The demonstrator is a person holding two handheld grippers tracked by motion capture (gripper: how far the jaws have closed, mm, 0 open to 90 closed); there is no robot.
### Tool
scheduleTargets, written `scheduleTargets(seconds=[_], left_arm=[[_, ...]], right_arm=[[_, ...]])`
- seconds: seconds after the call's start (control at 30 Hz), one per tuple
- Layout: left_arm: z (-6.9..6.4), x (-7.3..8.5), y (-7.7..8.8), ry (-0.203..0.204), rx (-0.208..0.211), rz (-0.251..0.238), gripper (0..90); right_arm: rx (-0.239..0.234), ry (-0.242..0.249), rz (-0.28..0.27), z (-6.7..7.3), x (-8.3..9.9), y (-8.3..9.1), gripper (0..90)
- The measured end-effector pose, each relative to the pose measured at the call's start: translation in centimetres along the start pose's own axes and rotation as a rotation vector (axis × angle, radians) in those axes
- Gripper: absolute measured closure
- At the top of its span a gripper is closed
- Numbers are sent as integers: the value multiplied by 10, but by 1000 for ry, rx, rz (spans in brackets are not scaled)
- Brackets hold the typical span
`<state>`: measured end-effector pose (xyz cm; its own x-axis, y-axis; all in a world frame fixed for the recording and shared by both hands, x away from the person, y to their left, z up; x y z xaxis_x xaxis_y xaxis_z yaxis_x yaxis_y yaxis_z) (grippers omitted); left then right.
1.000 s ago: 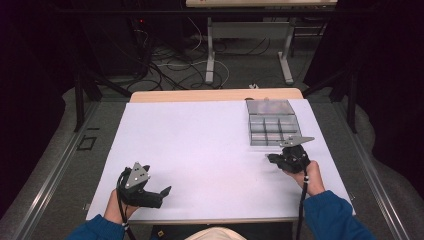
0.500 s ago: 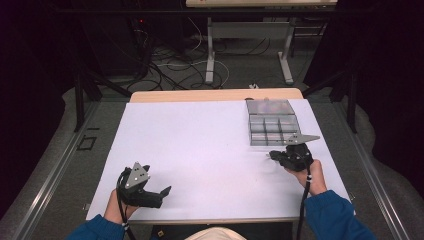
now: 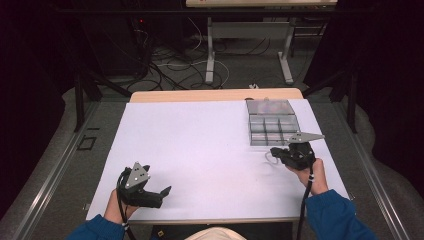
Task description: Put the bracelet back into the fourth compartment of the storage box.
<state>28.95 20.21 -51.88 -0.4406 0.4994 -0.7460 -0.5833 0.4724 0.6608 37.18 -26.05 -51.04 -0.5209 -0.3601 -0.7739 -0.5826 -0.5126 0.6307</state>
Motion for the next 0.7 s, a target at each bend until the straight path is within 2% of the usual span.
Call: scheduleTargets(seconds=[0.7], left_arm=[[0,0,-1,2,0,-1,14]], right_arm=[[19,-1,-59,0,-15,8,869]])
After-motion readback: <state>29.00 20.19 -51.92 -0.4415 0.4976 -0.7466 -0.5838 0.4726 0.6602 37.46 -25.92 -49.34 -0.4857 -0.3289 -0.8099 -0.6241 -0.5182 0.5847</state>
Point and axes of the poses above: each handheld gripper's, and its own axes: y roughly backward along the jaws, x roughly out of its underside, z roughly to its left, the point moved 2 cm from there along -y, roughly forward along the jaws, and after that the axes turned 4 degrees about z, right-handed, at the moved point
